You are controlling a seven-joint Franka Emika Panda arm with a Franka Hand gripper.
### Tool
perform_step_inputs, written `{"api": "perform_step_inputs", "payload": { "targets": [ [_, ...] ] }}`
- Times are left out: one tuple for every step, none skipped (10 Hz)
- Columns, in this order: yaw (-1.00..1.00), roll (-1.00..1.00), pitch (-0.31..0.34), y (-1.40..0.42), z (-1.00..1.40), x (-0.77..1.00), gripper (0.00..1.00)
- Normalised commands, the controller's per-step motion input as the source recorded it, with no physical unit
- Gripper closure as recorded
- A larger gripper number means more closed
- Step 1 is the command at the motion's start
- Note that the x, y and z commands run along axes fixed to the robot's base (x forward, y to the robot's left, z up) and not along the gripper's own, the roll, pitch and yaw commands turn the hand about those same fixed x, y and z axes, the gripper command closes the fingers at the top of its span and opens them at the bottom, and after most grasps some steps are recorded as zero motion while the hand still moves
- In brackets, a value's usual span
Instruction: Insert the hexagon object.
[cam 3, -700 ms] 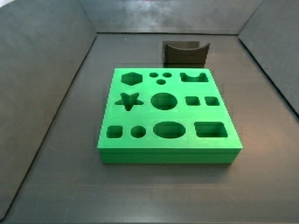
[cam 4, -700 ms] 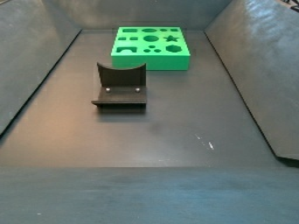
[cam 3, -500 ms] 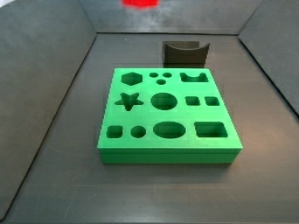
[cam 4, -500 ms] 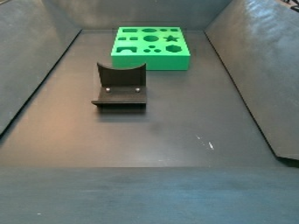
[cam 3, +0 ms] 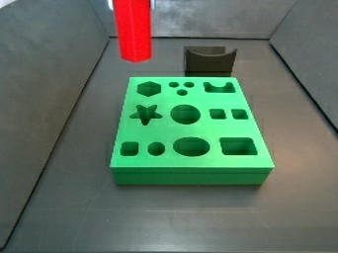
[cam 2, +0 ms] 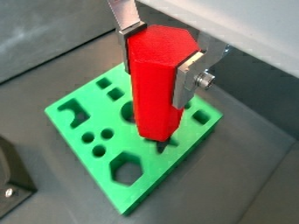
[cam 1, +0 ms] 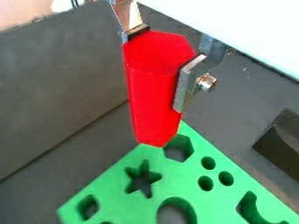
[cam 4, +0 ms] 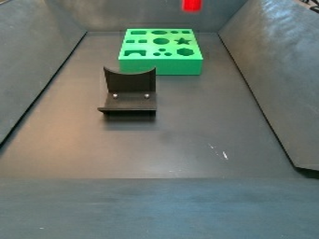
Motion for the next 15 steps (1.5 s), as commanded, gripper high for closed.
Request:
{"api": "perform_step_inputs", "payload": {
  "targets": [
    [0.13, 0.04, -0.021, 0.55, -0.57, 0.00, 1.00],
    [-0.01, 0.00, -0.036, 0.32, -0.65, -0.04, 1.00],
    [0.00, 0.00, -0.073, 0.32, -0.99, 0.08, 1.00],
    [0.00, -0.06, -0.030, 0.42, -0.97, 0.30, 1.00],
    [0.00, -0.09, 0.000, 0.44, -0.86, 0.29, 1.00],
    [0.00, -0.08, 0.000, 0.33, -0.69, 0.26, 1.00],
    [0.00, 0.00, -0.066, -0.07, -0.52, -0.01, 1.00],
    [0.00, -0.02, -0.054, 0.00, -0.49, -0.03, 1.00],
    [0.00, -0.02, -0.031, 0.00, -0.44, 0.00, 1.00],
    [0.00, -0.03, -0.010, -0.01, -0.51, 0.05, 1.00],
    [0.00, 0.00, 0.000, -0.27, -0.54, 0.23, 1.00],
    [-0.03, -0.01, -0.006, -0.27, -0.44, 0.00, 1.00],
    [-0.06, -0.04, -0.010, 0.00, -0.50, 0.00, 1.00],
    [-0.11, -0.06, -0.019, 0.05, -0.42, -0.23, 1.00],
    [-0.01, -0.07, -0.090, 0.20, -0.27, -0.49, 1.00]
  ]
}}
